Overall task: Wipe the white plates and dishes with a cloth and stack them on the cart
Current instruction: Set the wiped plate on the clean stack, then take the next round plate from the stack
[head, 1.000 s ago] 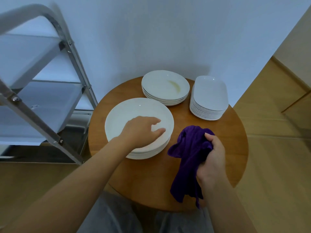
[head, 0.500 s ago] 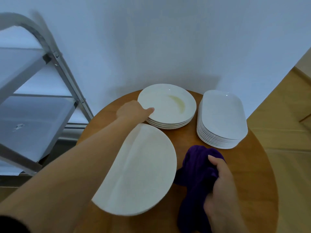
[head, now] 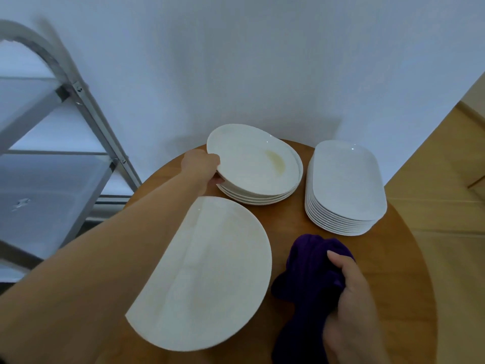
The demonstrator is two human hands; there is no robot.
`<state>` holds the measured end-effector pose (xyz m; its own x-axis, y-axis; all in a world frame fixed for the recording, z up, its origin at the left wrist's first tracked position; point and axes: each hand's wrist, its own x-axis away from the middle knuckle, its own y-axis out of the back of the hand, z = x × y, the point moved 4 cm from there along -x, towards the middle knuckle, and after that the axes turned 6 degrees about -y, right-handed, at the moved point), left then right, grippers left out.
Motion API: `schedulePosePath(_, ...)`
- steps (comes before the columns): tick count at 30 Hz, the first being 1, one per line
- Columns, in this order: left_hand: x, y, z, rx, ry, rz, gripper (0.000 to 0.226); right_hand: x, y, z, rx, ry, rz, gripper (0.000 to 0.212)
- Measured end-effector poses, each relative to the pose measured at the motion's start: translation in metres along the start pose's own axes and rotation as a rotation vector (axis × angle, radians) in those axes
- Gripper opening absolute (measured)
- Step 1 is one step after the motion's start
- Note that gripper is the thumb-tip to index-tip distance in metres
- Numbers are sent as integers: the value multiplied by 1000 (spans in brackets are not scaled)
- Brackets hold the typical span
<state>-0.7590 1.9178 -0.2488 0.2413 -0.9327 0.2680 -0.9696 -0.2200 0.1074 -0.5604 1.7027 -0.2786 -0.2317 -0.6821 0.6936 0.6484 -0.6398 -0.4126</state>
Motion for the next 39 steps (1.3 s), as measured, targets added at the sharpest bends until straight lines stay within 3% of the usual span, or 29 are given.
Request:
schedulePosePath(3,18,6,-4,61,-45,-40,11,10,2,3,-34,-6,-13,29)
schedulePosePath(6,46,12,-17,198,-90,-47,13,25,-1,7,-80,-27,17,40)
schedulePosePath(9,82,21,-35,264,-131,-13,17,46,-11,15,-170,-12,135,46)
schedulePosePath(15,183,44,-31,283,-171,33,9,94,-26,18,-244,97,373,37)
schedulePosePath(20,268,69,7,110,-183,-46,21,130,3,3,-182,112,258,56)
schedulePosePath(23,302,92,32,14,-152,-78,28,144,32,-13,-105,114,158,44)
schedulePosePath(26,321,109,56,270,6,58,17,157,53,-27,-52,75,155,49)
schedulePosePath(29,334,113,59,633,189,317,46,167,68,-40,22,-6,167,48)
schedulePosePath(31,339,116,57,781,237,361,44,174,73,-47,94,-28,177,37)
schedulePosePath(33,344,117,59,826,239,303,32,179,76,-52,116,-28,182,28)
schedulePosePath(36,352,117,75,869,189,172,19,184,84,-49,81,115,115,25)
schedulePosePath(39,356,119,84,923,139,133,20,204,93,-34,144,481,49,30)
